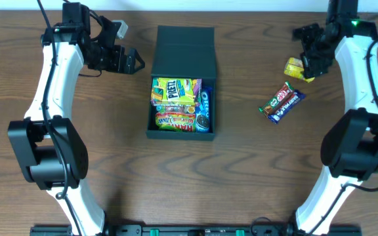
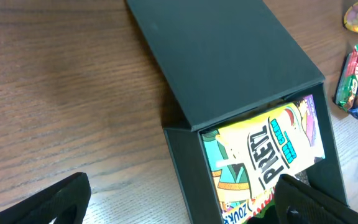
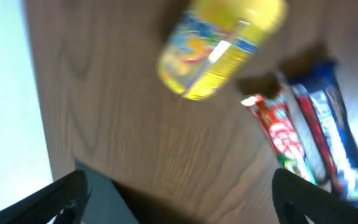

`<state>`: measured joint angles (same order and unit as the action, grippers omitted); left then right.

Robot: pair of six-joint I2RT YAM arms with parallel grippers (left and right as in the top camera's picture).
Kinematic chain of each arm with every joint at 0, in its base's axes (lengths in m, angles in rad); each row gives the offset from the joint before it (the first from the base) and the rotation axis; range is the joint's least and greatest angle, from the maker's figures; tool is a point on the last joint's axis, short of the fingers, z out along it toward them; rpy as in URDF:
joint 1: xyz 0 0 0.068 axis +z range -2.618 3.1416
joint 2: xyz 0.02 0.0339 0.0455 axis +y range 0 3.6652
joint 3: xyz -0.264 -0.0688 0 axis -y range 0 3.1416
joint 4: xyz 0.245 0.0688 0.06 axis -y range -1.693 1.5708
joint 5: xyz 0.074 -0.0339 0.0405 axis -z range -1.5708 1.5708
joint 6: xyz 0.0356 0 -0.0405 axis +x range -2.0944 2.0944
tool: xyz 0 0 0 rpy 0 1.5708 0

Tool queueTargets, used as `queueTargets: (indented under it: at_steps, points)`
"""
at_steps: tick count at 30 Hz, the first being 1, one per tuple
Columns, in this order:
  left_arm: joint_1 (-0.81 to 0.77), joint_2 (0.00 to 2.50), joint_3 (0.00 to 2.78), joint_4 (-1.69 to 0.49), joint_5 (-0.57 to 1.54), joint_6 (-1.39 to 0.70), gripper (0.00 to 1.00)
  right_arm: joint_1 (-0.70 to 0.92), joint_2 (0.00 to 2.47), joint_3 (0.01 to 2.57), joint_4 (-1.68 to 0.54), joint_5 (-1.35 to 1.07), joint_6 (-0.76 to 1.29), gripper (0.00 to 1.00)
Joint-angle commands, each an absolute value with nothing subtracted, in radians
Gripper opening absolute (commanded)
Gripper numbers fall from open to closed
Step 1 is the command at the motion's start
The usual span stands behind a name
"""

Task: Pack container
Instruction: 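Move the right gripper to the yellow Mentos bottle, then grasp the yellow Mentos bottle with the right gripper and lift it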

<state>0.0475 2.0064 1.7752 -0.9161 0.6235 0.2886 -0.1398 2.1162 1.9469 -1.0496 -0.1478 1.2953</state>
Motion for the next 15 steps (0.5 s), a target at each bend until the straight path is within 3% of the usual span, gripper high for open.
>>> queueTargets:
  at_steps: [1,15]
  points:
    - [0.044,1.985,1.798,-0.92,0.617,0.292,0.95,-0.137,2.129,1.946,-1.063,-0.101,1.567,0.94]
    - [0.045,1.985,1.798,-0.916,0.617,0.301,0.95,-0.175,2.282,2.076,-1.053,-0.159,1.653,0.92]
